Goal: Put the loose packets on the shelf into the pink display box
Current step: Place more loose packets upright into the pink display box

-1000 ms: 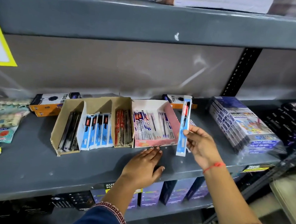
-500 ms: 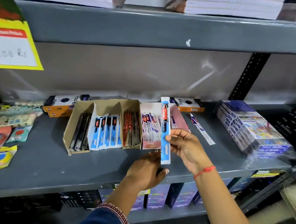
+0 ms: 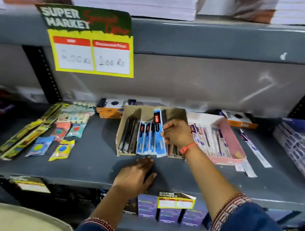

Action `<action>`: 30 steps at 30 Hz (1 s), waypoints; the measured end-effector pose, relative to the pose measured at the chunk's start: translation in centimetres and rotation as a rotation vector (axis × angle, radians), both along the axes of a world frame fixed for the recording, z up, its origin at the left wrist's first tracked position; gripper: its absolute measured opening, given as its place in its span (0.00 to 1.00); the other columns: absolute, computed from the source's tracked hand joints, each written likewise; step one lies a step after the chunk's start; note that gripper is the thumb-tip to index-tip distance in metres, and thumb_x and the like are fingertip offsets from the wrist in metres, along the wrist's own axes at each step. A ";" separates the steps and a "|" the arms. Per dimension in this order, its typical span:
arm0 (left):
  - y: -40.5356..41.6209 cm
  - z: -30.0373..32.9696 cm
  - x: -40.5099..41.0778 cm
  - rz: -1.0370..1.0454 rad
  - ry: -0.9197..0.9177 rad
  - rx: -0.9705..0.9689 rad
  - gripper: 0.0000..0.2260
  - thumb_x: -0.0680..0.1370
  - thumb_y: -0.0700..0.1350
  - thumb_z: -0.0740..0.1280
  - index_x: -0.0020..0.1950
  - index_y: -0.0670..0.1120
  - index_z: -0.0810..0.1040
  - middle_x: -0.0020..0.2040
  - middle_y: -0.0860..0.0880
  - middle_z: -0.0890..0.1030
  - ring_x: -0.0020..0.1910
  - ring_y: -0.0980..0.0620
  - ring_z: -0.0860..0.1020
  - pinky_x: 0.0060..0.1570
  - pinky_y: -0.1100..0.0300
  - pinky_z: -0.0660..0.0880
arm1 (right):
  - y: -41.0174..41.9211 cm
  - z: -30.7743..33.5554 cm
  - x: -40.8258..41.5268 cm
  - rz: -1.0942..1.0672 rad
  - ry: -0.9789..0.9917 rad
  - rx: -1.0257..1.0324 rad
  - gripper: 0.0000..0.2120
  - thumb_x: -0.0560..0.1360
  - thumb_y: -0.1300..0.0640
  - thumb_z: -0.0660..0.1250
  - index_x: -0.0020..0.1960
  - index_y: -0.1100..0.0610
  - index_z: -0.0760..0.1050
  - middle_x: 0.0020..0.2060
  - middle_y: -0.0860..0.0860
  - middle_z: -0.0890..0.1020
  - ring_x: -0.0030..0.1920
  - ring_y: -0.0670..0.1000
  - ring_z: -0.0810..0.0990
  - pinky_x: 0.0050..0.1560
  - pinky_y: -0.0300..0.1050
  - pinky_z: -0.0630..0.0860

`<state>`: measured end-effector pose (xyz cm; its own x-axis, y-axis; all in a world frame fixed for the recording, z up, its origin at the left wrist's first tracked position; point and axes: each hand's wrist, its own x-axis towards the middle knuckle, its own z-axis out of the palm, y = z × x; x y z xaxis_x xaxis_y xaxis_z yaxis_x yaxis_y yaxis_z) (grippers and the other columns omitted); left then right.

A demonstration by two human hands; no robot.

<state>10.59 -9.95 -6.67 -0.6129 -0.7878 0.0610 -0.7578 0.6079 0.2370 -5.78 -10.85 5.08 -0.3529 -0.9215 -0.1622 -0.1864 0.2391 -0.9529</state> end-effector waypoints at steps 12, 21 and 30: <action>-0.1 -0.5 0.5 -0.048 0.125 -0.092 0.23 0.78 0.54 0.57 0.71 0.47 0.64 0.74 0.49 0.64 0.70 0.51 0.65 0.57 0.52 0.72 | -6.0 -1.2 3.3 0.085 0.822 0.269 0.16 0.77 0.66 0.54 0.62 0.68 0.73 0.61 0.65 0.77 0.62 0.64 0.76 0.61 0.53 0.73; 0.4 0.6 0.6 -0.121 0.137 -0.272 0.20 0.64 0.57 0.73 0.51 0.47 0.83 0.52 0.52 0.84 0.50 0.57 0.81 0.44 0.67 0.76 | -7.2 -2.2 2.6 0.082 0.914 0.350 0.14 0.77 0.66 0.56 0.59 0.67 0.75 0.55 0.63 0.82 0.57 0.62 0.80 0.57 0.53 0.76; 0.3 0.4 0.5 -0.102 0.191 -0.142 0.21 0.76 0.50 0.63 0.66 0.41 0.71 0.67 0.43 0.74 0.65 0.46 0.71 0.61 0.53 0.70 | -6.0 -1.2 1.5 0.033 1.059 0.177 0.14 0.77 0.68 0.54 0.56 0.68 0.76 0.53 0.65 0.81 0.54 0.64 0.81 0.53 0.54 0.77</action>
